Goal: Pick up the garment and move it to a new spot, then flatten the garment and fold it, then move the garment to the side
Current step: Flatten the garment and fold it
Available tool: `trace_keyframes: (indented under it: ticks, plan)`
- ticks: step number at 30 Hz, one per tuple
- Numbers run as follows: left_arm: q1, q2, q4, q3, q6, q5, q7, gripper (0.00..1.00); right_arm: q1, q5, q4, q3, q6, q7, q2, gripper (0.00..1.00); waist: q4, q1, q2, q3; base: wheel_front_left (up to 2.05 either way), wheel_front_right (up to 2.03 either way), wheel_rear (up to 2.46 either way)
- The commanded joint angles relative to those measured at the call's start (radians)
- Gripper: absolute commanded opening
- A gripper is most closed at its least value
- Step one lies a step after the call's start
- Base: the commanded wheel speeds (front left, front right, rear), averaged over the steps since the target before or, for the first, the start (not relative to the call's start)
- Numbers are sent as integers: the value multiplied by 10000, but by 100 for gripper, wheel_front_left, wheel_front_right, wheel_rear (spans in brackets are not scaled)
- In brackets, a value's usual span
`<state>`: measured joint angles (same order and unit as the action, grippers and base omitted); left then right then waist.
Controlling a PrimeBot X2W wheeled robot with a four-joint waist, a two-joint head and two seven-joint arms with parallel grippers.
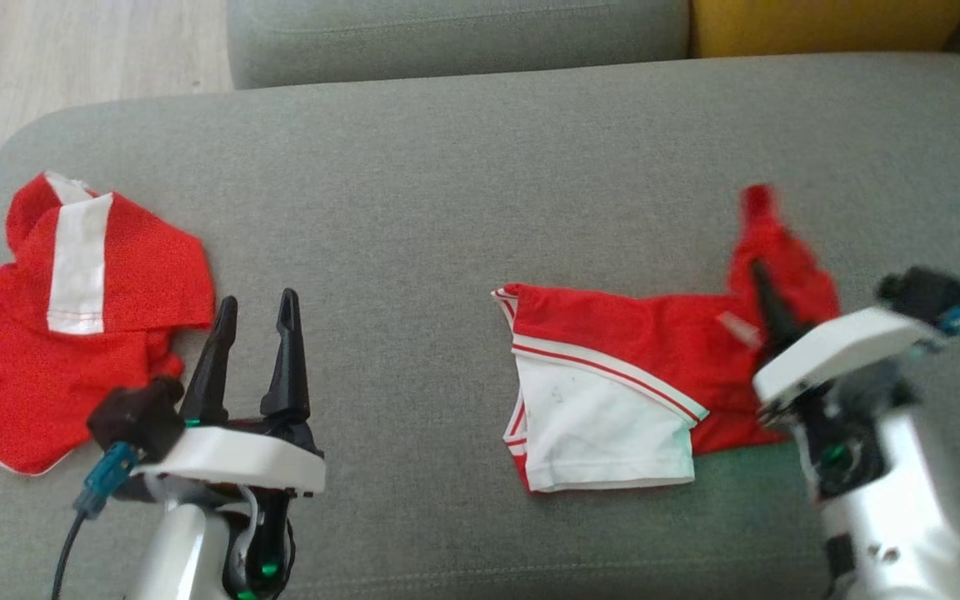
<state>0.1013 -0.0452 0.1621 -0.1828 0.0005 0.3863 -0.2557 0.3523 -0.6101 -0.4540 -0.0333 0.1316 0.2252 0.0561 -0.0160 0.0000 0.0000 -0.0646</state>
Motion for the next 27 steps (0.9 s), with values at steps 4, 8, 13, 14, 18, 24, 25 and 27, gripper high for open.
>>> trace_keyframes:
  ticks: [4, 8, 13, 14, 18, 24, 25, 27]
  plan:
    - [127, -51, -310, 265, 43, 59, -61, 100, -462, -1944, 1056, 1633, -9, 55, -56, 0, 192, 0, 0, 120, 0, 0, 0]
    - [97, -51, -312, 273, 53, 89, -61, 100, -715, -2501, 1080, 2396, -9, -231, -56, 0, 319, 0, 0, 109, 0, 0, 0]
    - [119, -51, -292, 191, 83, 169, -61, 100, -730, -3211, 572, 3600, -9, -1029, -57, 0, 561, 0, 0, -97, 0, 0, 0]
    - [141, -51, -286, 160, 86, 179, -61, 100, -676, -3288, 423, 3765, -9, -1179, -57, 0, 599, 0, 0, -136, 0, 0, 0]
    - [206, -51, -240, 85, 111, 228, -61, 100, -465, -3745, -137, 4529, -9, -1547, -58, 0, 713, 0, 0, -263, 0, 0, 0]
    - [218, -51, -121, 99, 133, 238, -61, 100, -156, -4391, -582, 5752, -9, -1741, -58, 100, 710, 0, 0, -315, 0, 0, 0]
    - [215, -51, -102, 104, 138, 238, -61, 100, -106, -4471, -590, 5896, -9, -1748, -58, 100, 693, 0, 0, -304, 0, 0, 0]
    - [207, -51, -65, 115, 155, 244, -61, 100, 29, -4514, -634, 6012, -9, -1852, -58, 100, 642, 0, 0, -268, 0, 0, 0]
